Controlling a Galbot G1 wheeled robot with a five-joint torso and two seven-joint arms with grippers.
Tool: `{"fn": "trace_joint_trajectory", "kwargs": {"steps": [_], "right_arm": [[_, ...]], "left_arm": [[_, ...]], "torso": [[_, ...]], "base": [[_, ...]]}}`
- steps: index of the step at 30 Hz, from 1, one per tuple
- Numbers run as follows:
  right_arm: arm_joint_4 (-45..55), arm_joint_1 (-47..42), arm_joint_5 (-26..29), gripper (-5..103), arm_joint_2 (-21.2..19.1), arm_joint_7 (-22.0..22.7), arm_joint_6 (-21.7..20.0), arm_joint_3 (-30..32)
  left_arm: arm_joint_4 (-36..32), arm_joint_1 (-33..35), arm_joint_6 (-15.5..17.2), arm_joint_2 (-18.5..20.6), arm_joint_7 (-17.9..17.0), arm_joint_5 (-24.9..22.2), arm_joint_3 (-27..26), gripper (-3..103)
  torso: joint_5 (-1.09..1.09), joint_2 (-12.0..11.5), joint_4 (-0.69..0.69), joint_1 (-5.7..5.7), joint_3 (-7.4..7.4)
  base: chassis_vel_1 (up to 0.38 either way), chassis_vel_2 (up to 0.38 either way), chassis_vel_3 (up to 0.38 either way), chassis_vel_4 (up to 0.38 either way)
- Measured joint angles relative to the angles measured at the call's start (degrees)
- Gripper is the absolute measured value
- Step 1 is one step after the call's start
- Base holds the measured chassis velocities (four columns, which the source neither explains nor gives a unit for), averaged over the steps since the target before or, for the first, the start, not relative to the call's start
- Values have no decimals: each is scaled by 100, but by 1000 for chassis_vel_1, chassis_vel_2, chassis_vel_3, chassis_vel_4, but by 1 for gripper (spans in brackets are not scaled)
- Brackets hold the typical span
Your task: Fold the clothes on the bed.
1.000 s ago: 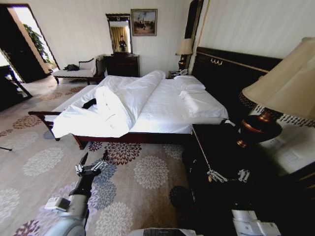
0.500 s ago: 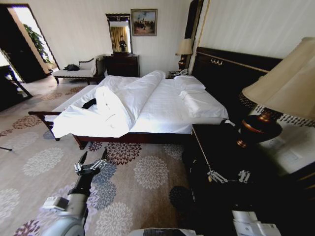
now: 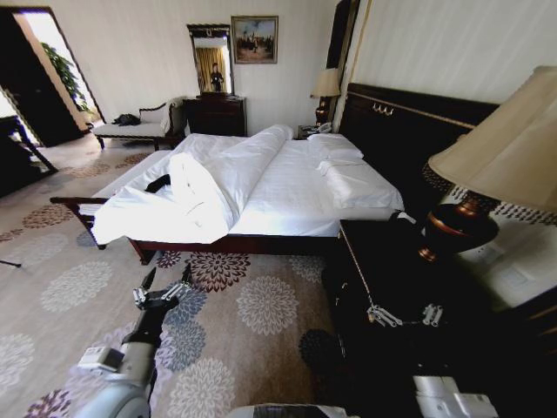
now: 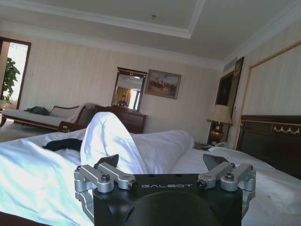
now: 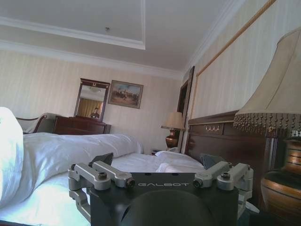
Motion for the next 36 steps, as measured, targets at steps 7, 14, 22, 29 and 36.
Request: {"fn": "trace_joint_trajectory", "kwargs": {"steps": [7,14,22,29,36], "right_arm": [[-122,29,-108,100,105,-136,112,-76],[-185,67,-143,100,158,-176,167,-119],[-211,112,-158,100,194,-191,207,-132],[-237,127,-170,100,229,-203,234,-141],[-257,131,-181,100,249,-204,244,-149]], "left_arm": [[33,-42,2,38,1,-49,-3,100],[81,-65,2,68,8,-59,3,100],[126,-60,2,75,26,-55,88,100],[127,-78,1,94,25,-60,48,100],[134,-87,-3,77,23,-64,58,100]], "torso": [[0,-1,0,0,0],[0,-1,0,0,0],[0,-1,0,0,0],[1,-1,0,1,0],[0,-1,0,1,0]], "base": [[0,0,0,0],[0,0,0,0],[-24,26,23,-25],[-49,42,50,-62],[0,0,0,0]]}}
